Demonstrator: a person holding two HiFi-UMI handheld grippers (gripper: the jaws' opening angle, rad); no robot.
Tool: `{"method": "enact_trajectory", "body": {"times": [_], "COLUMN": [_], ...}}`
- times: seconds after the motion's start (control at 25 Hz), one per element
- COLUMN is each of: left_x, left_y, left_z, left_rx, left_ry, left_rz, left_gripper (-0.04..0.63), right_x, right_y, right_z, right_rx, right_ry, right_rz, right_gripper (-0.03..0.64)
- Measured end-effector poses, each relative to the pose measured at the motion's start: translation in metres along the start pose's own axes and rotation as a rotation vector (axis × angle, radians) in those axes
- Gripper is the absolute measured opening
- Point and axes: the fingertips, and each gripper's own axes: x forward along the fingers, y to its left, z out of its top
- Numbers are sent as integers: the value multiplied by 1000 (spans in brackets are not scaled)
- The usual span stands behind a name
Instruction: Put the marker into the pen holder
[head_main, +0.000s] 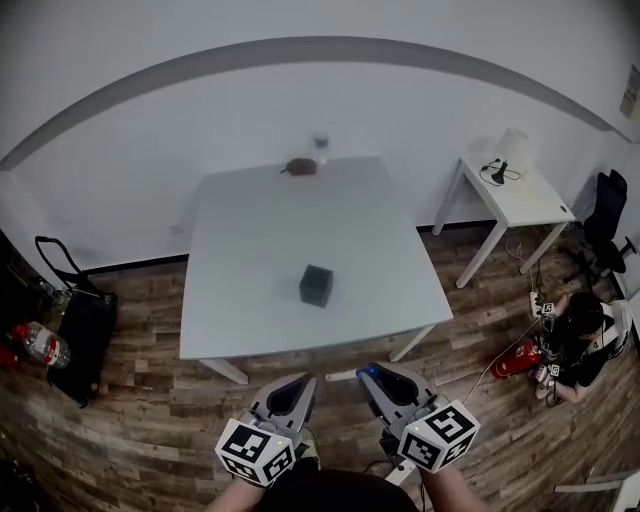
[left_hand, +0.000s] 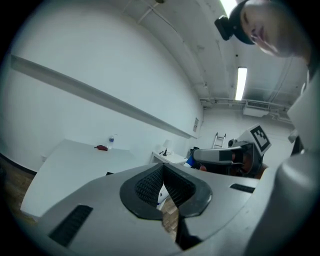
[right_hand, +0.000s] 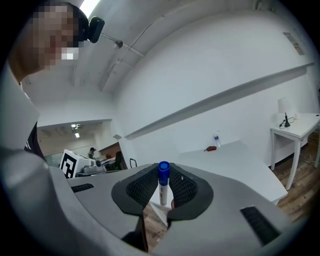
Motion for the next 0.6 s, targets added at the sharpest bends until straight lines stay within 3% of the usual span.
{"method": "enact_trajectory", "body": {"times": [0.28,0.6], "left_x": [28,52], "left_y": [49,82], "left_z": [22,27], "left_rx": [10,-16], "left_ry": [5,34], "left_rz": [-60,-77], "left_gripper": [6,8], "right_x": [58,101], "right_y": [-11,-44], "right_z": [17,26], "right_rx": [3,-19], "right_ry": [-19,-2], "right_rz": [-41,-99], "right_gripper": [71,71]}}
